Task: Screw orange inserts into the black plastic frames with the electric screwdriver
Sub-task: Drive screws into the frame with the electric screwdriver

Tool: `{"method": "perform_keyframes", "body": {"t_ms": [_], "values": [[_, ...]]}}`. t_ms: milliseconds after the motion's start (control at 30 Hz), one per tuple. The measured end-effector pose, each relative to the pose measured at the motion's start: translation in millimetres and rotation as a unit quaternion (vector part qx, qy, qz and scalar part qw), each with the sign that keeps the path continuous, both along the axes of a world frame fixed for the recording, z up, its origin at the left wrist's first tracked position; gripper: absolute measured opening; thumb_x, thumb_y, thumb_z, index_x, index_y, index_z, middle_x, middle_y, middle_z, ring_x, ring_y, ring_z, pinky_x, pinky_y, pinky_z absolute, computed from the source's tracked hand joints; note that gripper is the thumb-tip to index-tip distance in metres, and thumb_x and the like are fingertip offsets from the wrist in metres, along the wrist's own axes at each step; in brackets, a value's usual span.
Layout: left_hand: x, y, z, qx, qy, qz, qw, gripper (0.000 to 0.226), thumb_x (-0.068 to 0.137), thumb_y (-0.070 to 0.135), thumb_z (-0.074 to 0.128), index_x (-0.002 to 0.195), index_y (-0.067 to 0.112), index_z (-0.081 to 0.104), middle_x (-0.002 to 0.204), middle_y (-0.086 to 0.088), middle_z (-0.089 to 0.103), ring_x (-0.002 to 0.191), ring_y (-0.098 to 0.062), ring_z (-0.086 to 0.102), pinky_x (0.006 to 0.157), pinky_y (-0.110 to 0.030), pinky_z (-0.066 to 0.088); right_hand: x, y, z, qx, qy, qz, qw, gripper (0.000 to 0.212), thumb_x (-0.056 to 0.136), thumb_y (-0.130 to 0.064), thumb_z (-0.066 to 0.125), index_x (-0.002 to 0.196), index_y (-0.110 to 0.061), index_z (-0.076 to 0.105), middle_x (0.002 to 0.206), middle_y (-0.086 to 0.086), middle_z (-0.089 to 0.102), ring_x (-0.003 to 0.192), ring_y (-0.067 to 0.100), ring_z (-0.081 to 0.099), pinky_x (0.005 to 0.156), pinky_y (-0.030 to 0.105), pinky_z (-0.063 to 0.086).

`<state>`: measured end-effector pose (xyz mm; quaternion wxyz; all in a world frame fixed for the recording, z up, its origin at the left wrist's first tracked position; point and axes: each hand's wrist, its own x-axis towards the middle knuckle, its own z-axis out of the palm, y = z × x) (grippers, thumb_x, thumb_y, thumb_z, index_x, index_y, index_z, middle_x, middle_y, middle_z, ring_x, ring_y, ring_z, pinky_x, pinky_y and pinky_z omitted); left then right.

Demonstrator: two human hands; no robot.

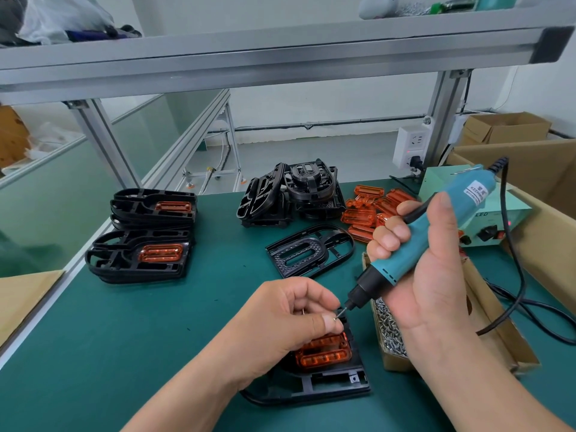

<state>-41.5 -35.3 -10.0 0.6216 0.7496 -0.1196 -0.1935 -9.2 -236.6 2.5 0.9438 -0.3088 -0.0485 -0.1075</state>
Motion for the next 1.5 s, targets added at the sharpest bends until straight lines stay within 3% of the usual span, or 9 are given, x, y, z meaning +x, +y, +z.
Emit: {"method": "perform_keyframes", "body": {"t_ms": [167,300,433,533,667,833,1033,1500], "values": [[2,4,4,0.044,-0.015,-0.010,0.999,0.018,0.086,0.035,0.075,0.103,0.039,0.075,0.100,0.003,0.080,0.069,-0.005,0.057,0.059,-0.017,0.044,1,-1,0,0.001,0.000,0.005,1.000,0.039,0.106,-0.054,0.055,0.091,-0.019,0.064,0.071,-0.006,0.047,0.059,0.007,0.046,0.055,0.021,0.044],[10,18,2,0.135,-0.127,0.068,0.980,0.018,0.086,0.037,0.071,0.102,0.045,0.073,0.088,0.014,0.074,0.073,-0.001,0.062,0.068,-0.013,0.048,3,-5,0,-0.017,-0.006,0.010,1.000,0.037,0.104,-0.054,0.057,0.091,-0.020,0.064,0.069,-0.006,0.047,0.057,0.007,0.045,0.054,0.021,0.043],[12,26,-2,0.244,-0.192,0.079,0.947,0.016,0.086,0.042,0.074,0.101,0.046,0.068,0.081,0.018,0.061,0.063,0.001,0.054,0.062,-0.014,0.043,6,-8,0,-0.049,-0.008,0.028,0.998,0.035,0.104,-0.052,0.057,0.090,-0.020,0.063,0.067,-0.006,0.048,0.055,0.008,0.046,0.052,0.021,0.043],[11,23,-8,0.336,-0.236,0.054,0.910,0.034,0.082,0.058,0.069,0.113,0.045,0.066,0.096,0.026,0.053,0.086,0.005,0.055,0.066,-0.013,0.037,7,-9,-1,-0.075,-0.008,0.044,0.996,0.033,0.104,-0.050,0.059,0.091,-0.020,0.063,0.067,-0.005,0.049,0.054,0.009,0.047,0.051,0.022,0.043],[6,14,-15,0.392,-0.266,0.037,0.880,0.054,0.084,0.067,0.066,0.131,0.041,0.060,0.093,0.030,0.044,0.094,0.004,0.045,0.080,-0.017,0.035,7,-9,-2,-0.120,-0.015,0.060,0.991,0.034,0.096,-0.052,0.069,0.091,-0.019,0.064,0.066,-0.003,0.049,0.053,0.010,0.048,0.050,0.023,0.044],[4,8,-15,0.431,-0.295,0.038,0.852,0.059,0.084,0.072,0.063,0.132,0.038,0.060,0.110,0.020,0.052,0.115,-0.005,0.051,0.088,-0.025,0.044,6,-5,-5,-0.144,-0.016,0.062,0.988,0.030,0.102,-0.044,0.061,0.092,-0.016,0.062,0.065,-0.001,0.046,0.051,0.013,0.046,0.048,0.025,0.041],[4,3,-14,0.462,-0.301,0.037,0.834,0.047,0.085,0.069,0.064,0.119,0.036,0.064,0.100,0.017,0.049,0.105,-0.008,0.051,0.080,-0.027,0.041,5,-1,-6,-0.182,-0.027,0.071,0.980,0.049,0.081,-0.057,0.085,0.093,-0.016,0.062,0.065,0.001,0.047,0.051,0.015,0.045,0.049,0.026,0.042],[7,2,-16,0.463,-0.288,0.040,0.837,0.043,0.083,0.066,0.071,0.111,0.035,0.061,0.102,0.017,0.052,0.105,-0.011,0.053,0.084,-0.031,0.047,-5,4,0,-0.215,-0.041,0.068,0.973,0.054,0.078,-0.060,0.087,0.093,-0.015,0.061,0.064,0.003,0.049,0.050,0.016,0.046,0.049,0.027,0.041]]}}
